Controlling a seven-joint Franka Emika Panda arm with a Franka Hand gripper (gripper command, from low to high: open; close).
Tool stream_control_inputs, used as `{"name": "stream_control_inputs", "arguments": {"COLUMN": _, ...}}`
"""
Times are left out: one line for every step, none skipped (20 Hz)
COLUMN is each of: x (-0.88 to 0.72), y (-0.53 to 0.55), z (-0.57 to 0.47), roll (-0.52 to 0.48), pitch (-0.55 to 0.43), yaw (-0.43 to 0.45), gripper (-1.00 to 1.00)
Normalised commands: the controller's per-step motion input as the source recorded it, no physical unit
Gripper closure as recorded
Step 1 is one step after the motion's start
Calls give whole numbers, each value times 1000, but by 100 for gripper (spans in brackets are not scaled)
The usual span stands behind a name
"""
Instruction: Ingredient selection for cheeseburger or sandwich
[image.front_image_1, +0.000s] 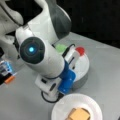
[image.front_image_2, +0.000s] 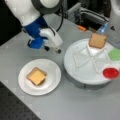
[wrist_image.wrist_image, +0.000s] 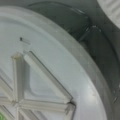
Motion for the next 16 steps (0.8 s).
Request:
{"name": "stream_control_inputs", "arguments": {"x": -734, "y": 347, "z": 31, "roll": -448, "pitch": -125, "yaw": -194, "gripper": -100}}
{"name": "stream_control_inputs", "arguments": {"x": -728, "y": 326, "z": 34, "roll": -434, "pitch": -131, "yaw": -193, "gripper": -100}}
{"name": "stream_control_inputs", "arguments": {"x": -705, "y": 306, "z": 42, "roll": -421, "pitch": -128, "yaw": -186, "gripper": -100}}
{"name": "stream_control_inputs", "arguments": {"x": -720, "y": 321, "z": 61, "roll": -411, "pitch": -108, "yaw": -176, "gripper": -100}}
{"name": "stream_control_inputs", "arguments": {"x": -696, "y": 337, "z": 65, "roll": -449, "pitch": -97, "yaw": -186, "gripper": -100}}
{"name": "stream_control_inputs", "arguments": {"x": -652, "y": 365, "z": 58, "roll": -468, "pitch": -96, "yaw": -182, "gripper": -100}}
{"name": "stream_control_inputs", "arguments": {"x": -585, "y": 365, "z": 40, "roll": -453, "pitch": -103, "yaw": -165, "gripper": -100}}
{"name": "stream_control_inputs", "arguments": {"x": -520, "y": 388, "z": 23, "roll": -461, "pitch": -112, "yaw": -133, "gripper": -100}}
{"name": "stream_control_inputs", "arguments": {"x": -427, "y": 413, "z": -10, "roll": -469, "pitch": -113, "yaw": -65, "gripper": -100}}
{"name": "stream_control_inputs", "arguments": {"x": -342, "y": 409, "z": -39, "roll": -448, "pitch": -117, "yaw": -28, "gripper": -100}}
{"name": "stream_control_inputs", "arguments": {"x": -240, "y": 420, "z": -79, "roll": -409, "pitch": -134, "yaw": 13, "gripper": -100}}
{"name": "stream_control_inputs", "arguments": {"x": -162, "y": 451, "z": -109, "roll": -376, "pitch": -137, "yaw": 40, "gripper": -100}}
{"name": "stream_control_inputs", "arguments": {"x": -111, "y": 454, "z": -125, "roll": -340, "pitch": -134, "yaw": 48, "gripper": -100}}
{"name": "stream_control_inputs", "arguments": {"x": -66, "y": 460, "z": -154, "roll": -307, "pitch": -146, "yaw": 50, "gripper": -100}}
{"name": "stream_control_inputs", "arguments": {"x": -30, "y": 470, "z": -173, "roll": -276, "pitch": -140, "yaw": 33, "gripper": -100}}
{"name": "stream_control_inputs", "arguments": {"x": -9, "y": 440, "z": -177, "roll": -251, "pitch": -129, "yaw": 25, "gripper": -100}}
